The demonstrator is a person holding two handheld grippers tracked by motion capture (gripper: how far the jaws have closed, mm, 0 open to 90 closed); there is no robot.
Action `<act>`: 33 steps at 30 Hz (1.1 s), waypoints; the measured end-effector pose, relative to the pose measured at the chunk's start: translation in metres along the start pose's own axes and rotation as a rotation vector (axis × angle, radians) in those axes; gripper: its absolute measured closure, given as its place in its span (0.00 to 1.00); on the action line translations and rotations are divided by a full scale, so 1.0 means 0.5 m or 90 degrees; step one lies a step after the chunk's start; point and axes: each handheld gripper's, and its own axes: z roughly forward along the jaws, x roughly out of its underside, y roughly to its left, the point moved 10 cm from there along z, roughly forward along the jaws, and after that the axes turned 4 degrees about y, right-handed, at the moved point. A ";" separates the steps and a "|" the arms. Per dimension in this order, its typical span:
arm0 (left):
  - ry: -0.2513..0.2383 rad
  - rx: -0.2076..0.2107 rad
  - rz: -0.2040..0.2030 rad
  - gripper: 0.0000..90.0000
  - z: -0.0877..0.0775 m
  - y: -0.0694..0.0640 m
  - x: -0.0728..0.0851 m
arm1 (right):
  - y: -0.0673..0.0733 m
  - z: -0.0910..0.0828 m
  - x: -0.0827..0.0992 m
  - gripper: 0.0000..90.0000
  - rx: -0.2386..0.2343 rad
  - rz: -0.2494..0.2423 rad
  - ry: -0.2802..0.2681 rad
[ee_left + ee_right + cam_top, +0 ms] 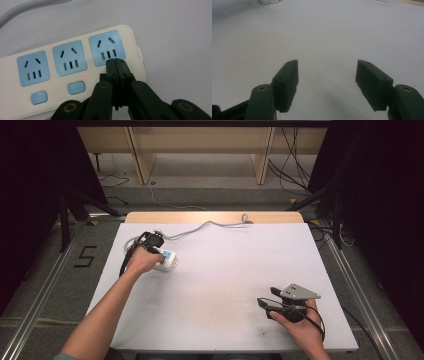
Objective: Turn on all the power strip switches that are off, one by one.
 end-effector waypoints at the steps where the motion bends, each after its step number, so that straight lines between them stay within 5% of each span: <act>1: 0.003 -0.001 0.004 1.00 0.000 0.000 0.001 | 0.000 0.000 0.000 0.40 0.000 0.000 0.000; 24: 0.037 -0.023 0.031 1.00 0.005 -0.004 0.001 | 0.002 0.000 -0.002 0.40 -0.001 -0.004 -0.003; 33: 0.029 -0.021 0.021 1.00 0.005 -0.004 0.000 | 0.002 0.001 -0.002 0.40 -0.002 -0.004 -0.003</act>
